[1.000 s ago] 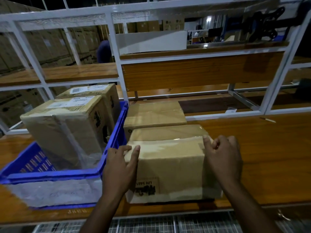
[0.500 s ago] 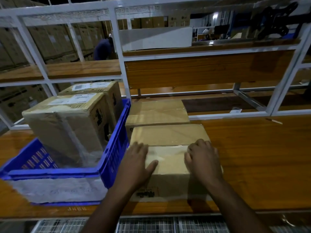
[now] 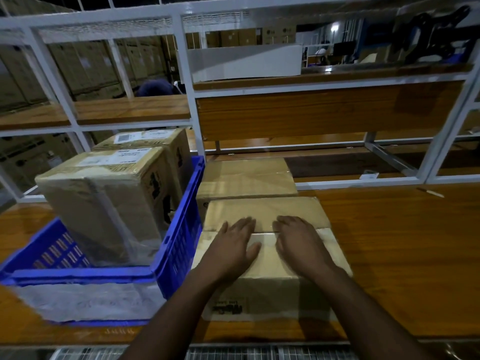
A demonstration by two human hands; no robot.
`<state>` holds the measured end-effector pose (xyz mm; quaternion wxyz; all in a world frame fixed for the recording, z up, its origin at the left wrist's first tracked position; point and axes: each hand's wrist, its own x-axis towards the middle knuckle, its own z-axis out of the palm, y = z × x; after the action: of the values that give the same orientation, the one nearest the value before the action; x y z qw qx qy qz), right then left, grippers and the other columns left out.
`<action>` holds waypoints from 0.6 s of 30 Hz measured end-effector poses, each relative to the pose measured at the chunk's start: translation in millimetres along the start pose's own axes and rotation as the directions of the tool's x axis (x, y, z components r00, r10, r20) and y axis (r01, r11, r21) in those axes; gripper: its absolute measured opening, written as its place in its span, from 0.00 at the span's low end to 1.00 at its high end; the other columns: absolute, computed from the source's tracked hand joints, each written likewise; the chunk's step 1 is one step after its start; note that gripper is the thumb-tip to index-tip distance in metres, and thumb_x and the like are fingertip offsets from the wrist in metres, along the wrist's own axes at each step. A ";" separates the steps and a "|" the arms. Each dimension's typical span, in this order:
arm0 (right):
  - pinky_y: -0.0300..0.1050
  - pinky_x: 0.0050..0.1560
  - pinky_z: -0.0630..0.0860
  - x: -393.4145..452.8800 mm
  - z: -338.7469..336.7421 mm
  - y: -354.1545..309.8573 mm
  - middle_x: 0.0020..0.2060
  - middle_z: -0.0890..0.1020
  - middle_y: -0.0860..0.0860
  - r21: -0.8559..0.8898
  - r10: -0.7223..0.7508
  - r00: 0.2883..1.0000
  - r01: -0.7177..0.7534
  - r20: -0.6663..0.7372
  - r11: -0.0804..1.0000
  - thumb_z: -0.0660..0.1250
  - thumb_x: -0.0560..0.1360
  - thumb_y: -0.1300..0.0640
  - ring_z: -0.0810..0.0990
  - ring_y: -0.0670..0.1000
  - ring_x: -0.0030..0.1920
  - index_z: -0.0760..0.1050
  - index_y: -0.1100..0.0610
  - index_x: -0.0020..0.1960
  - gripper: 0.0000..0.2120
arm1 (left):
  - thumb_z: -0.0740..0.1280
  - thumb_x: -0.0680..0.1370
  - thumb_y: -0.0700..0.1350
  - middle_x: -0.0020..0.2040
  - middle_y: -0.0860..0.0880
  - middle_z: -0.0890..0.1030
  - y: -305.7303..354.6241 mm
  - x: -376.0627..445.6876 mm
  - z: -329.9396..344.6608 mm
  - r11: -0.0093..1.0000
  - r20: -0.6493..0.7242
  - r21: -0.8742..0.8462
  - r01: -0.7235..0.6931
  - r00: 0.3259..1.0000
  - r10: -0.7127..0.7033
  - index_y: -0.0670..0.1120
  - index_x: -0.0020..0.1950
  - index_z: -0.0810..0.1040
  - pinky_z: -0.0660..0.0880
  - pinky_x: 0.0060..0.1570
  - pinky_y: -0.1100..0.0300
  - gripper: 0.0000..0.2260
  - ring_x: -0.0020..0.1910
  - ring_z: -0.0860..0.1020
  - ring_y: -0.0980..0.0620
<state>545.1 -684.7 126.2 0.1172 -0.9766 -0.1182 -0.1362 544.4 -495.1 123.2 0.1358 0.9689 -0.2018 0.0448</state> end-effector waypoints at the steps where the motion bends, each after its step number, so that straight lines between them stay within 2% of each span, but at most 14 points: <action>1: 0.46 0.72 0.64 3.3 0.8 -0.1 0.70 0.74 0.49 -0.002 -0.010 1.000 0.010 0.010 1.000 0.60 0.81 0.53 0.71 0.48 0.69 0.74 0.51 0.70 0.18 | 0.52 0.86 0.57 0.83 0.49 0.54 -0.1 3.5 0.5 0.999 0.057 0.041 -0.020 0.998 0.018 0.48 0.83 0.55 0.46 0.80 0.52 0.27 0.81 0.51 0.55; 4: 0.44 0.63 0.71 13.0 4.2 -5.8 0.61 0.80 0.49 0.007 0.031 0.999 -0.031 -0.022 0.999 0.60 0.81 0.49 0.76 0.48 0.59 0.78 0.52 0.64 0.15 | 0.48 0.86 0.57 0.84 0.50 0.49 -0.2 10.5 1.3 0.998 0.142 0.055 -0.013 0.990 0.005 0.47 0.83 0.51 0.41 0.80 0.51 0.28 0.81 0.45 0.56; 5: 0.44 0.63 0.71 15.4 6.2 -8.0 0.61 0.80 0.49 0.018 0.043 0.999 -0.043 -0.024 0.999 0.60 0.81 0.47 0.76 0.48 0.59 0.77 0.52 0.64 0.16 | 0.47 0.86 0.58 0.84 0.50 0.47 0.4 12.1 2.0 0.999 0.154 0.054 -0.003 0.988 -0.005 0.47 0.83 0.49 0.40 0.80 0.51 0.28 0.81 0.44 0.56; 6: 0.45 0.67 0.69 16.9 9.1 -9.3 0.64 0.78 0.50 0.029 0.040 0.999 -0.039 -0.011 0.999 0.60 0.81 0.47 0.74 0.48 0.63 0.75 0.52 0.67 0.18 | 0.46 0.86 0.59 0.84 0.50 0.46 1.0 13.3 2.8 0.998 0.160 0.060 0.011 0.987 -0.020 0.48 0.83 0.48 0.40 0.80 0.50 0.29 0.81 0.43 0.57; 8: 0.49 0.76 0.57 18.4 14.0 -9.6 0.75 0.69 0.51 0.030 0.019 0.999 -0.020 0.050 0.999 0.57 0.82 0.46 0.65 0.49 0.74 0.65 0.54 0.76 0.25 | 0.45 0.85 0.59 0.83 0.50 0.44 1.1 16.4 4.4 0.993 0.160 0.094 0.067 0.984 -0.081 0.47 0.83 0.45 0.38 0.79 0.48 0.30 0.81 0.41 0.56; 10: 0.52 0.79 0.50 20.3 15.3 -6.1 0.78 0.62 0.50 0.007 0.042 0.996 -0.043 0.076 0.999 0.54 0.83 0.44 0.58 0.49 0.78 0.60 0.54 0.79 0.28 | 0.45 0.85 0.59 0.83 0.49 0.42 -0.1 19.6 5.3 0.981 0.152 0.131 0.145 0.975 -0.165 0.46 0.83 0.43 0.37 0.79 0.45 0.30 0.81 0.40 0.55; 15: 0.62 0.77 0.50 22.5 19.7 2.6 0.77 0.65 0.50 -0.089 0.267 0.964 -0.264 0.022 0.960 0.55 0.81 0.40 0.60 0.52 0.78 0.64 0.53 0.77 0.28 | 0.43 0.84 0.60 0.83 0.49 0.39 -6.7 20.0 3.6 0.948 0.127 0.154 0.278 0.946 -0.298 0.47 0.83 0.40 0.35 0.77 0.40 0.31 0.81 0.37 0.54; 18: 0.64 0.77 0.50 22.8 20.2 3.8 0.77 0.66 0.50 -0.105 0.282 0.960 -0.280 0.001 0.954 0.55 0.81 0.39 0.61 0.53 0.78 0.66 0.53 0.75 0.28 | 0.43 0.85 0.60 0.83 0.49 0.39 -10.8 19.1 1.9 0.945 0.116 0.145 0.294 0.943 -0.311 0.47 0.83 0.40 0.35 0.77 0.39 0.30 0.81 0.36 0.54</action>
<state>572.2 -678.5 113.2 0.0833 -0.9893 0.0280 -0.1162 566.3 -493.3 121.4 0.0657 0.9958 -0.0561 -0.0306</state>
